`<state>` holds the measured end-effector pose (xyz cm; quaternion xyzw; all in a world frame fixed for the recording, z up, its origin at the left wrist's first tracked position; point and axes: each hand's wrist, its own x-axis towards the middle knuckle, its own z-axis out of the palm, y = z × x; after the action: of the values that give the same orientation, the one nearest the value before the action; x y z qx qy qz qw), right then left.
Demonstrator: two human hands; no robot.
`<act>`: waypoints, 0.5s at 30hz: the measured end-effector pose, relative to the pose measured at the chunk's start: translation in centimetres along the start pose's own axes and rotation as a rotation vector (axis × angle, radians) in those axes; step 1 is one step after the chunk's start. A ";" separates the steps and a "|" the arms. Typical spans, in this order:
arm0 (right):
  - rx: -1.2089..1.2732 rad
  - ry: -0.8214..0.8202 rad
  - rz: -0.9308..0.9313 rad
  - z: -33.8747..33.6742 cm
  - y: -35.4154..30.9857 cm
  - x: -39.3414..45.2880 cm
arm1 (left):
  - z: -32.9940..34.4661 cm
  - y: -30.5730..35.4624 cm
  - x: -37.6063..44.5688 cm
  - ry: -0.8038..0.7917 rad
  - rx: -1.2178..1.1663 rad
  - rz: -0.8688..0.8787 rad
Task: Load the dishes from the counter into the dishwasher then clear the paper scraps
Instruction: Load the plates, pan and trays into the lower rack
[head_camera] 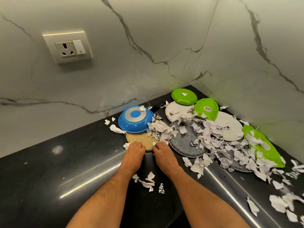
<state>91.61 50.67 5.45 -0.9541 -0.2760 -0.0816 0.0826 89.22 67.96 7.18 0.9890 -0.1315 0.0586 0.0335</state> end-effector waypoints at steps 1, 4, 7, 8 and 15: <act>0.007 0.009 -0.011 0.0 0.1 0.1 | 0.1 -0.1 0.2 0.004 0.000 0.008; 0.042 0.031 -0.052 -0.3 0.1 0.9 | 0.1 -0.3 0.5 0.018 -0.031 0.030; 0.081 0.068 -0.040 -0.6 0.1 2.6 | 0.1 -0.8 0.8 0.085 -0.099 0.005; 0.098 0.085 -0.027 -0.7 0.1 3.3 | -0.2 -1.1 1.0 0.105 -0.133 -0.047; 0.256 0.194 0.139 -1.3 1.0 9.5 | -1.6 -3.3 4.2 0.200 -0.345 -0.491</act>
<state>99.89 54.47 8.54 -0.9404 -0.2080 -0.1314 0.2349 93.92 70.19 9.13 0.9603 0.1069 0.1224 0.2267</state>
